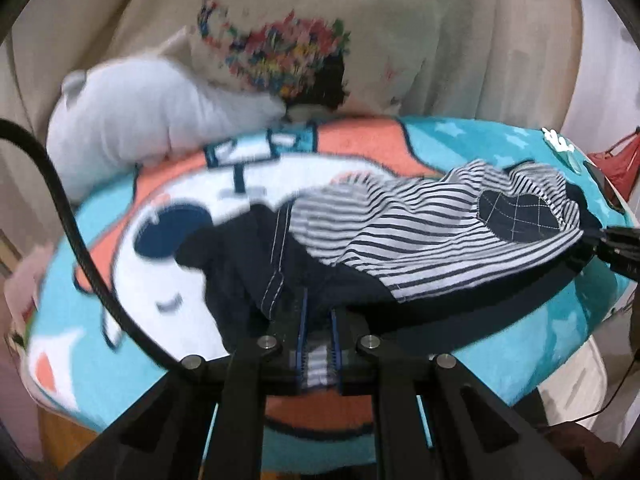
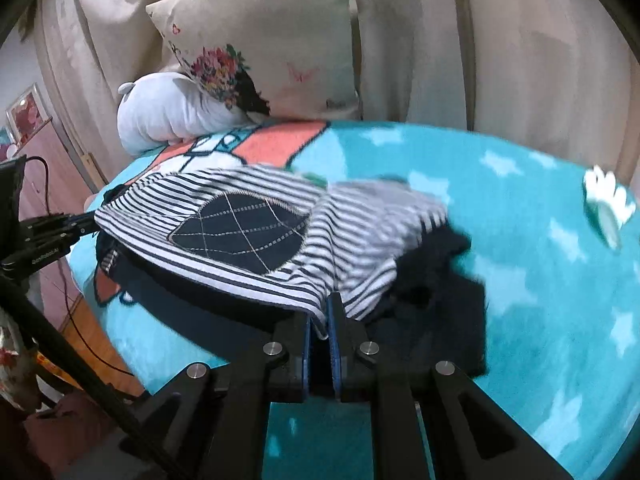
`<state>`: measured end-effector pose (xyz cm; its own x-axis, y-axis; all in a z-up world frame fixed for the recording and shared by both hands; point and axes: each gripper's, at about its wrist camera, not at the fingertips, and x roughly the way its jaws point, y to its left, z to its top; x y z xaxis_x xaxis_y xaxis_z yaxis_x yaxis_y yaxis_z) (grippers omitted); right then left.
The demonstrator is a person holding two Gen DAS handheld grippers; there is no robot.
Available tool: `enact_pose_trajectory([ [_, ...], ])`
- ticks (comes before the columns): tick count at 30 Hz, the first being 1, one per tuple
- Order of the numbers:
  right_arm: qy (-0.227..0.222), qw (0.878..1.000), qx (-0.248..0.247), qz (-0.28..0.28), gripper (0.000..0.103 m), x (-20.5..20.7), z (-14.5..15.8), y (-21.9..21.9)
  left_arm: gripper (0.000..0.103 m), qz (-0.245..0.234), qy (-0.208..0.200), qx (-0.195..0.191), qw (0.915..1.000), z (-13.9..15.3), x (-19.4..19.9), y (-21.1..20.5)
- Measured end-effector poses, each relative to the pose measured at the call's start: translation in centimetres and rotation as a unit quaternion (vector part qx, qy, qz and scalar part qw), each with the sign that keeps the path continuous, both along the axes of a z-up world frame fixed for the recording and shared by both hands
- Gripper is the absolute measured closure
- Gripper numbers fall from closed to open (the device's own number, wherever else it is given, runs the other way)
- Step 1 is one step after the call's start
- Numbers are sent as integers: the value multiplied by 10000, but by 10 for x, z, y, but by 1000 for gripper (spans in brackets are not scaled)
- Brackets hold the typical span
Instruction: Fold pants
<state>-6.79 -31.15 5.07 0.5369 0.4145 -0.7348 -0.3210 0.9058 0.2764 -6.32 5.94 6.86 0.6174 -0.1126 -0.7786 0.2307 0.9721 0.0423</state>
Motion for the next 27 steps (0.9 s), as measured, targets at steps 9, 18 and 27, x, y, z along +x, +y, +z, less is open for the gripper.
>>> enact_pose_trajectory([
  [9,-13,9955,605,-728,56,-29,-23,-30,85,59,-160,-451,9988,2,-30,21],
  [18,310,9675,1915,-1620,39,-3,-34,-71,78,605,-358,-942,9931,18,-32,59],
  [27,250,9652,2090,-1550,55,43,-33,-52,72,561,-282,-1174,9911,20,-21,46],
])
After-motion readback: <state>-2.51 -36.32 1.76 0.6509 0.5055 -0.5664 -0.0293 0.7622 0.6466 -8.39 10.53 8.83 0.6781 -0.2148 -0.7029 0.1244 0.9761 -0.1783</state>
